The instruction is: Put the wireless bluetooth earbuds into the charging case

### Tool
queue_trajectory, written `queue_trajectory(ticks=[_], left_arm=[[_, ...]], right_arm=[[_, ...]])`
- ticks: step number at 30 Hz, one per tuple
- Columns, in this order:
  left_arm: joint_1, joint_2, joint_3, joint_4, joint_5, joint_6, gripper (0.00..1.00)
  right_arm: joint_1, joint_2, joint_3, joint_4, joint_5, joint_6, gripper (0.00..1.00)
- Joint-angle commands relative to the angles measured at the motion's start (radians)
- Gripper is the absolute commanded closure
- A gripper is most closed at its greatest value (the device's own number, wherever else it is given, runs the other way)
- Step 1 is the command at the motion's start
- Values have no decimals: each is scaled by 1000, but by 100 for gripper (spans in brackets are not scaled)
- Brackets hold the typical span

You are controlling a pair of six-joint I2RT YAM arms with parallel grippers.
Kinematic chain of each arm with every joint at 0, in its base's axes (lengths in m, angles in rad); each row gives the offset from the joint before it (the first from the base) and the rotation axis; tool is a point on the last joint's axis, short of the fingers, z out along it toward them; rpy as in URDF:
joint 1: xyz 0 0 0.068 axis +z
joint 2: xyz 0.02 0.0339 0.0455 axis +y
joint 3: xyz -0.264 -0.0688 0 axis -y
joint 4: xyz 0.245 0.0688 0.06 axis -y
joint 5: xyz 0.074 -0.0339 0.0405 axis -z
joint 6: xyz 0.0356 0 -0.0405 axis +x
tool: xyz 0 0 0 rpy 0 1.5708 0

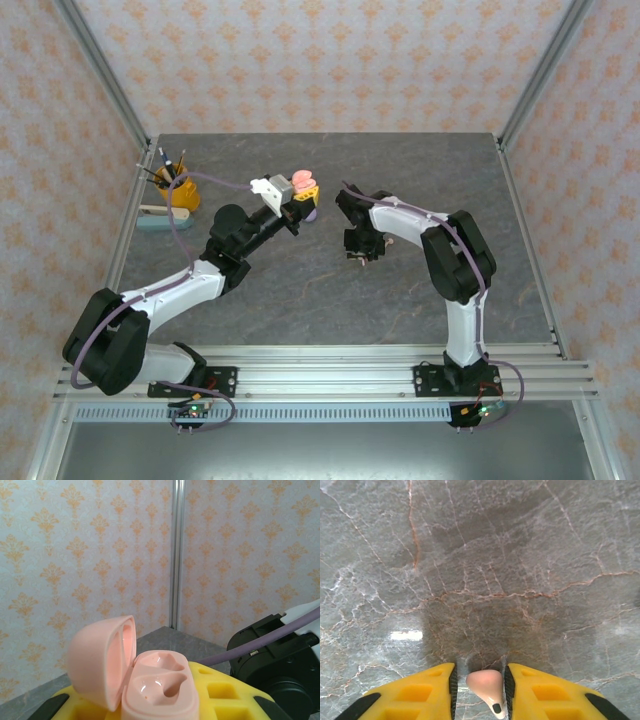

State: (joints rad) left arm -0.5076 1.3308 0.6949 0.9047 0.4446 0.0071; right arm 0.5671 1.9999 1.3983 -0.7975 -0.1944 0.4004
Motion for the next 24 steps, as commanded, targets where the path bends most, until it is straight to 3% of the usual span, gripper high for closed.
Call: queue_trajectory(ticks=[1, 10, 24], left_arm=[[7, -13, 11, 32, 5, -4, 100], [7, -13, 17, 23, 6, -3, 100], [8, -11, 33, 7, 6, 1, 100]], right_arm=[[1, 22, -11, -47, 52, 0, 71], [1, 5, -28, -25, 35, -2, 83], [1, -188, -79, 71, 52, -3, 86]])
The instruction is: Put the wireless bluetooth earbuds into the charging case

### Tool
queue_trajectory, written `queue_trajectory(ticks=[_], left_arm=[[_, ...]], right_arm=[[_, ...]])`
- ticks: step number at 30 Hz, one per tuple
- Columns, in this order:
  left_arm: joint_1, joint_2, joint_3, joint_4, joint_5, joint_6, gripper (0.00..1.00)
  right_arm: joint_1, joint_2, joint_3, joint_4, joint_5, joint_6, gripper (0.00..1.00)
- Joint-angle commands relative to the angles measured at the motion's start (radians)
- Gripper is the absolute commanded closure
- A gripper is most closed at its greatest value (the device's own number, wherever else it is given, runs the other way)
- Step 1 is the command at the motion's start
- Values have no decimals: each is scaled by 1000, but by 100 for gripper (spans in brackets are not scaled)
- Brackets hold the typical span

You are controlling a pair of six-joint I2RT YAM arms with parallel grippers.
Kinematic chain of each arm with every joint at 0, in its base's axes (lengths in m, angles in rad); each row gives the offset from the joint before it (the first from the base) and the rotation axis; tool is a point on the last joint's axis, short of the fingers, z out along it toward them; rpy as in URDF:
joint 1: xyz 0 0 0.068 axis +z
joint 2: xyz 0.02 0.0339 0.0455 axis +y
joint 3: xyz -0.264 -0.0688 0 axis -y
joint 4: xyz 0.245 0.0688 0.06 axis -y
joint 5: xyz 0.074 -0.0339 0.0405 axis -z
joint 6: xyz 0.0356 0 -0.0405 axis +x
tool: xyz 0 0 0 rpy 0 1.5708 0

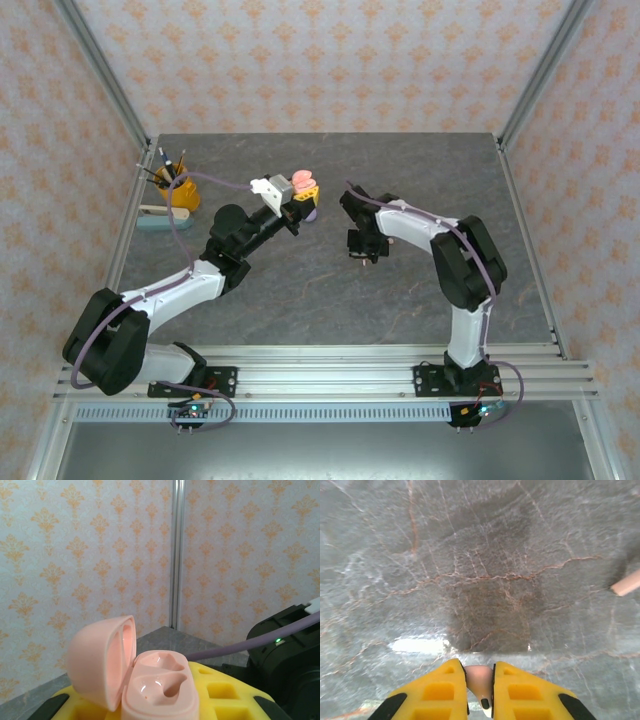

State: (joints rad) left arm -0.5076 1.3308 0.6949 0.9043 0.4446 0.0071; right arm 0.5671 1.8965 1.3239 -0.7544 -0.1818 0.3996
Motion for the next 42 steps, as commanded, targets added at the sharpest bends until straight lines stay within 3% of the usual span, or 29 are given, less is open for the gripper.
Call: queue_trajectory(ticks=[1, 14, 23, 29, 42], left_arm=[[8, -13, 35, 5, 6, 1, 100], [7, -2, 63, -16, 38, 10, 100], [3, 33, 112, -41, 100, 13, 100], [-15, 73, 169, -71, 146, 23, 100], [-54, 138, 281, -94, 195, 32, 100]], right_arm=[[1, -106, -5, 32, 44, 0, 86], [-9, -397, 180, 11, 92, -41, 86], [-15, -493, 385, 38, 75, -111, 85], [-15, -537, 425, 140, -61, -164, 85], [0, -621, 226, 437, -330, -231, 84]])
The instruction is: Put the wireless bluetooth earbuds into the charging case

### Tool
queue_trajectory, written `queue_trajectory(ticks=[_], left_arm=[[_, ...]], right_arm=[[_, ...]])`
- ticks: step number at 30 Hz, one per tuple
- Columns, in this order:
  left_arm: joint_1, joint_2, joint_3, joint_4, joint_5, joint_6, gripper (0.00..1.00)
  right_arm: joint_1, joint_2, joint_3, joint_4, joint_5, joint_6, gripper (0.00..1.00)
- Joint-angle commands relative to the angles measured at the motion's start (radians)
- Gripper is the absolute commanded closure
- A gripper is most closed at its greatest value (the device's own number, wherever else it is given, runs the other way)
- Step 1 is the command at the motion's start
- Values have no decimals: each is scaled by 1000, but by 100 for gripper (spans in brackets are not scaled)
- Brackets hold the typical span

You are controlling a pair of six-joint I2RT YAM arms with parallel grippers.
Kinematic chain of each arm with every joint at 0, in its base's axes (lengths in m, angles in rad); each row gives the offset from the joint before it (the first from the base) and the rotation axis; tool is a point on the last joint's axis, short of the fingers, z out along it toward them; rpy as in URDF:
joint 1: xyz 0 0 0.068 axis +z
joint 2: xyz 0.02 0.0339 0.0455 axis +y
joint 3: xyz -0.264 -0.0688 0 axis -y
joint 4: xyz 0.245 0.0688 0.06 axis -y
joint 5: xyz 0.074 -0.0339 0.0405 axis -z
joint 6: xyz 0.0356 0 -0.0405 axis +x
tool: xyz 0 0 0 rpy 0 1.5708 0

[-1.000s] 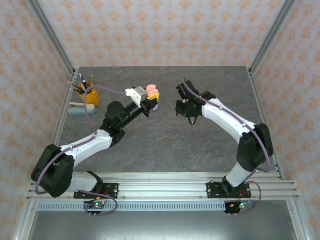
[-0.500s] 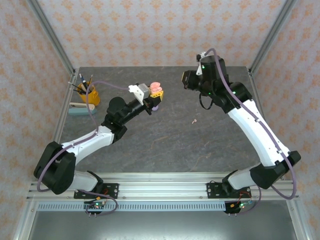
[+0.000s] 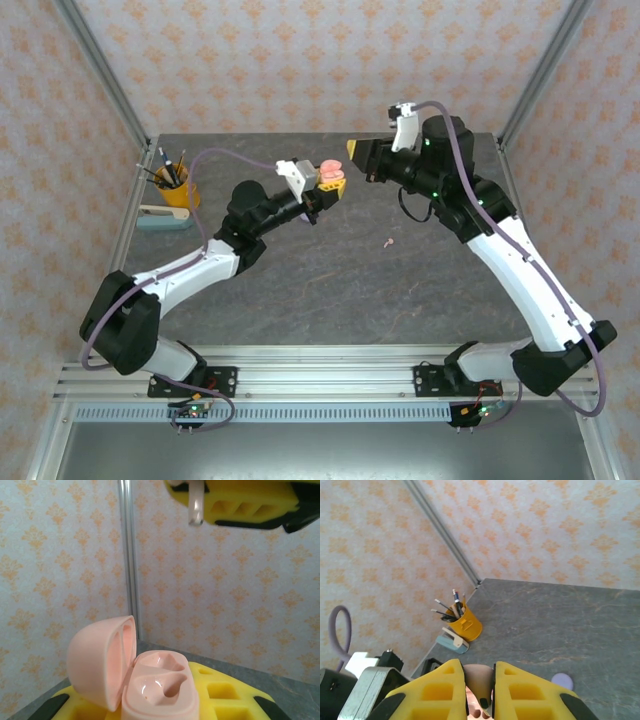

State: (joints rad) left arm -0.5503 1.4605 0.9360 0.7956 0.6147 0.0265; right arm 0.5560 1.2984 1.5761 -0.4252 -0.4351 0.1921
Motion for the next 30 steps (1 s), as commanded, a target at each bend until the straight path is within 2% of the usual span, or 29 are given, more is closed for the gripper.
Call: queue_trajectory(ticks=[1, 30], left_arm=[[-11, 11, 43, 22, 25, 5, 100], [-20, 18, 69, 53, 11, -16, 100]], right_arm=[[12, -24, -34, 115, -82, -23, 84], [16, -10, -131, 178, -136, 52, 85]])
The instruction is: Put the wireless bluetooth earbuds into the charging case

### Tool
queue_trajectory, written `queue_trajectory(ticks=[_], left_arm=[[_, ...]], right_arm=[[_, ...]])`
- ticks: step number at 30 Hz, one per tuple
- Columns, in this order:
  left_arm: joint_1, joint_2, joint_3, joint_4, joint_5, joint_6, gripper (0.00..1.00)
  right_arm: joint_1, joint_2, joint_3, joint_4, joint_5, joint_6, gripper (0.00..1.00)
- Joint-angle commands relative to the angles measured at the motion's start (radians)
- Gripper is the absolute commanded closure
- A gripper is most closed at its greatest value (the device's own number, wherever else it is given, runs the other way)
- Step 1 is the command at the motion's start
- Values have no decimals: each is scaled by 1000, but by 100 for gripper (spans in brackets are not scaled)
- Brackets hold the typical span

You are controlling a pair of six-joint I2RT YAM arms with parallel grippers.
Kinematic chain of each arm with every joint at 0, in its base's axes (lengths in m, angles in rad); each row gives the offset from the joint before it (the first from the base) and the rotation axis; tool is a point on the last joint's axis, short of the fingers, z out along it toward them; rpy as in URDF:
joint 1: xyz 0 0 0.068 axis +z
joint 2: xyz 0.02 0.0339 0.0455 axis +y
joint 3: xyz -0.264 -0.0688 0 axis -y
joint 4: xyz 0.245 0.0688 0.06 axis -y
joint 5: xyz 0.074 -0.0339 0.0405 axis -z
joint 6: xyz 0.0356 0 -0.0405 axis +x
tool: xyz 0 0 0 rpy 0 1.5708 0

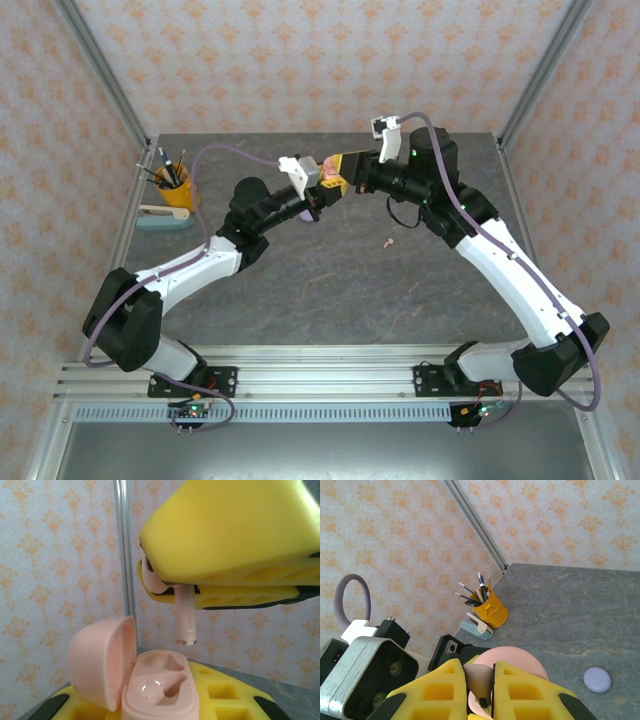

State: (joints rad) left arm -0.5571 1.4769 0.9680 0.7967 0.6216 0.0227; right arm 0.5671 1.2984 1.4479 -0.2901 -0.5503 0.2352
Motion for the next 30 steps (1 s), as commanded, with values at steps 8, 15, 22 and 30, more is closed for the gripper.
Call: queue_trajectory(ticks=[8, 15, 22, 30], left_arm=[[-12, -3, 41, 52, 5, -14, 100], [-12, -7, 39, 50, 4, -13, 100], [-13, -10, 37, 55, -9, -11, 100], [-13, -10, 40, 57, -16, -10, 100]], right_arm=[[5, 9, -7, 46, -26, 19, 85], [6, 27, -14, 45, -27, 21, 86], [7, 30, -24, 27, -39, 11, 87], [12, 42, -16, -47, -82, -51, 88]])
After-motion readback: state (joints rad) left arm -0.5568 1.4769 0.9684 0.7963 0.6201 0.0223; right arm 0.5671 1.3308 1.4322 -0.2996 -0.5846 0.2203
